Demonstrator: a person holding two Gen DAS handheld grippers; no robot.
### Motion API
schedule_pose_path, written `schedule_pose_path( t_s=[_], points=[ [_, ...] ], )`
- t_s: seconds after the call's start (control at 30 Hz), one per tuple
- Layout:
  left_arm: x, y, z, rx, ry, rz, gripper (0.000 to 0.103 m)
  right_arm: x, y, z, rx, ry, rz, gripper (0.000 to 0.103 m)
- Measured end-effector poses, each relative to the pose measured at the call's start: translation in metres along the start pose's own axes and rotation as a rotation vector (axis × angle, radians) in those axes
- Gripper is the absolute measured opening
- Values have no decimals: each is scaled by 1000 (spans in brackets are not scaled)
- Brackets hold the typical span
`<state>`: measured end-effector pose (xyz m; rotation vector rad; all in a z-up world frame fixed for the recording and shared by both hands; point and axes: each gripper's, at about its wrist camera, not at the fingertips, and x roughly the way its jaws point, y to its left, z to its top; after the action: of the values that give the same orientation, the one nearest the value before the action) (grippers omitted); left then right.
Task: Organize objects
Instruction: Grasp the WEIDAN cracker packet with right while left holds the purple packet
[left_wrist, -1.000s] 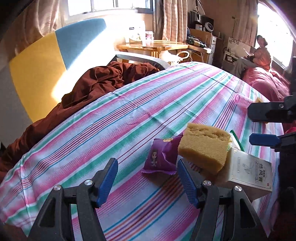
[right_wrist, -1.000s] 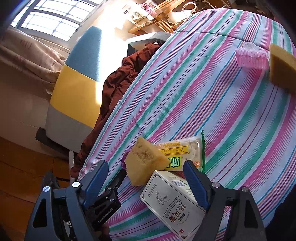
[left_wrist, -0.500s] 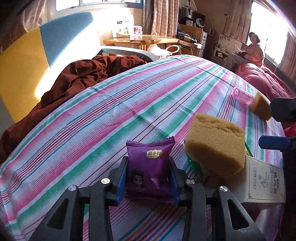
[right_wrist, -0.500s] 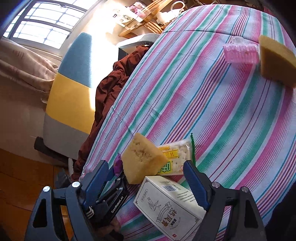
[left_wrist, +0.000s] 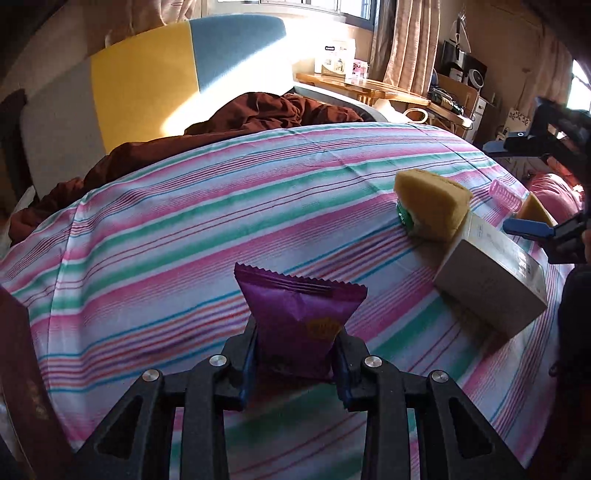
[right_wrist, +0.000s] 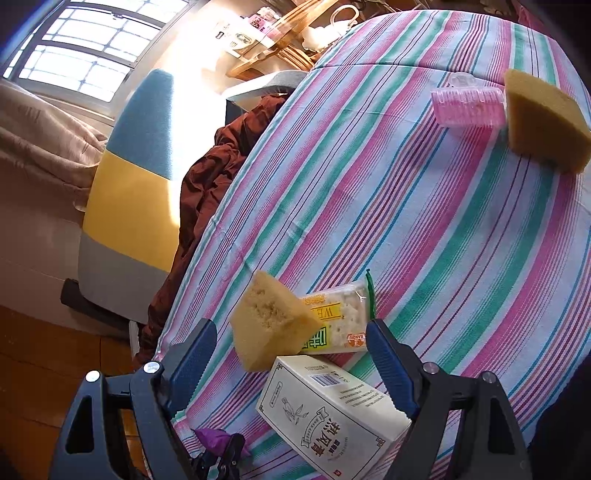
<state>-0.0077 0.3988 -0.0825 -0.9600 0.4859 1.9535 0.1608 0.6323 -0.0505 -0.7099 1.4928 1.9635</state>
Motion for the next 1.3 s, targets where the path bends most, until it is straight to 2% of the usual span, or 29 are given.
schedule_pose_path(
  t_s=[0.13, 0.2, 0.33, 0.4, 0.47, 0.53, 0.63, 0.67, 0.8, 0.87, 0.97, 1.2, 1.3],
  points=[
    [-25, 8, -23, -66, -19, 2, 34, 2, 2, -2, -23, 12, -8, 84],
    [-36, 10, -32, -93, -18, -23, 34, 5, 6, -4, -50, 29, -18, 84],
    [-48, 0, -53, -38, -15, -21, 34, 17, 10, -9, -89, 94, -66, 84],
    [-47, 2, -58, -51, -22, -36, 33, 19, 9, -11, -100, 98, -109, 84],
    [-45, 3, -59, -54, -28, -43, 33, 18, 6, -14, -94, 107, -113, 84],
    [-42, 3, -61, -43, -44, -38, 33, 26, 7, -17, -93, 169, -59, 84],
    [-42, 2, -63, -37, -56, -33, 33, 47, 13, -30, -71, 340, 123, 83],
    [-42, 3, -62, -36, -59, -33, 33, 48, 16, -32, -83, 348, 132, 83],
    [-42, 2, -63, -30, -68, -23, 33, 36, 16, -29, -84, 277, 149, 83],
    [-42, 1, -63, -25, -73, -16, 33, 28, 13, -24, -67, 213, 131, 83],
    [-41, 0, -64, -20, -78, -9, 33, 23, 14, -19, -67, 166, 96, 83],
    [-41, 2, -65, -23, -87, -16, 33, 1, 27, -11, -129, -10, 19, 83],
    [-41, 1, -65, -22, -86, -15, 33, 13, 38, -2, -152, 3, -19, 83]
  ],
)
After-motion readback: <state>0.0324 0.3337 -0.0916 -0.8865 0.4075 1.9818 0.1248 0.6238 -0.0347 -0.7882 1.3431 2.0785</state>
